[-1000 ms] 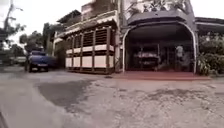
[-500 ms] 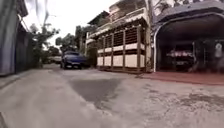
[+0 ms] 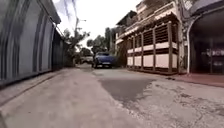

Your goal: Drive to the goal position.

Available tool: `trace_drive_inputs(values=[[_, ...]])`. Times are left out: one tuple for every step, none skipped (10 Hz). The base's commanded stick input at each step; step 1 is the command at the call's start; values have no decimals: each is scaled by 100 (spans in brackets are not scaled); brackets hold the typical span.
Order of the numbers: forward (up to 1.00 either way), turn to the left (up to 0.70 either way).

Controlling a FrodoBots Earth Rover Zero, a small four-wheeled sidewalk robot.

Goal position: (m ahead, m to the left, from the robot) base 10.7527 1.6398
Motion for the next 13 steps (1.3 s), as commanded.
trace_drive_inputs(values=[[0, 0], [0, 0], [0, 0], [0, 0], [0, 0], [9, 0], [32, 0], [50, 0], [50, 0], [50, 0], [50, 0], [50, 0], [50, 0]])
